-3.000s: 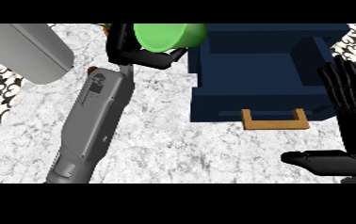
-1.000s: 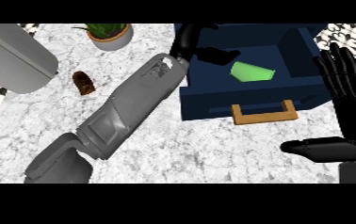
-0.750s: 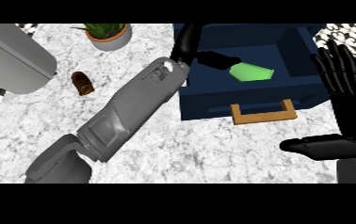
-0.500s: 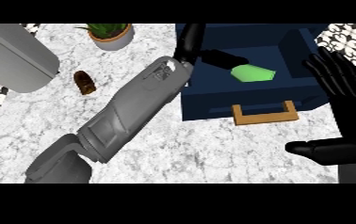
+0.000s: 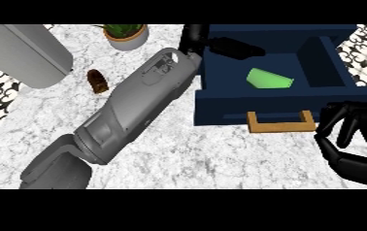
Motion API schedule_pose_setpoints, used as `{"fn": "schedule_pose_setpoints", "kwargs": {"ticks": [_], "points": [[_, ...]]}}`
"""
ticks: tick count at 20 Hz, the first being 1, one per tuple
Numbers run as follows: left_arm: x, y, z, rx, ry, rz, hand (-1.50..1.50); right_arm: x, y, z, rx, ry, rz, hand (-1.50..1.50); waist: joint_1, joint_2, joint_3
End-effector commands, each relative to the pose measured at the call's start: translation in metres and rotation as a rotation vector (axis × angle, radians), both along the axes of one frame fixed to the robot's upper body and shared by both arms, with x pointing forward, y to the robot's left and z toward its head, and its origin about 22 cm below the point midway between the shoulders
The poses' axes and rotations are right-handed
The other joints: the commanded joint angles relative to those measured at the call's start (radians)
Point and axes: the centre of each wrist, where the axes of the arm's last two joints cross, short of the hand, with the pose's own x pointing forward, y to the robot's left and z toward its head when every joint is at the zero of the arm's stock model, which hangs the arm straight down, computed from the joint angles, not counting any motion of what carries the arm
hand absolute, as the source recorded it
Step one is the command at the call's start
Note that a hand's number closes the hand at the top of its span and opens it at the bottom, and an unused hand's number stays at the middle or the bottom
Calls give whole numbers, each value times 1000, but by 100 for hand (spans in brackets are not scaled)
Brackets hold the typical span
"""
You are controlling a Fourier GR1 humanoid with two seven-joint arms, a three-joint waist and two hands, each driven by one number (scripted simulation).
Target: Pick up the cup, place it into the drawer and close the drawer
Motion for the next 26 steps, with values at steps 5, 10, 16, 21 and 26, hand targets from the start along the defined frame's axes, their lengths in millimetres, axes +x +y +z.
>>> {"fn": "schedule_pose_setpoints", "kwargs": {"ticks": [5, 10, 16, 21, 26], "points": [[8, 56, 8, -63, 23, 24, -150, -22, 14, 8, -215, -23, -60, 150, 31, -7, 0], [0, 92, 10, -96, 30, 61, -150, -4, 27, -12, -297, 25, -133, 150, 51, -8, 0], [-11, 144, 4, -121, 47, 57, -150, 31, 49, -35, -407, -10, -157, 150, 56, -4, 0], [-20, 165, 0, -153, 47, 59, -150, 44, 76, -65, -681, -37, -130, 150, 71, 0, 0], [-44, 202, -26, -159, 50, 88, -150, 70, 70, -83, -851, -71, -150, 150, 69, 0, 0]]}}
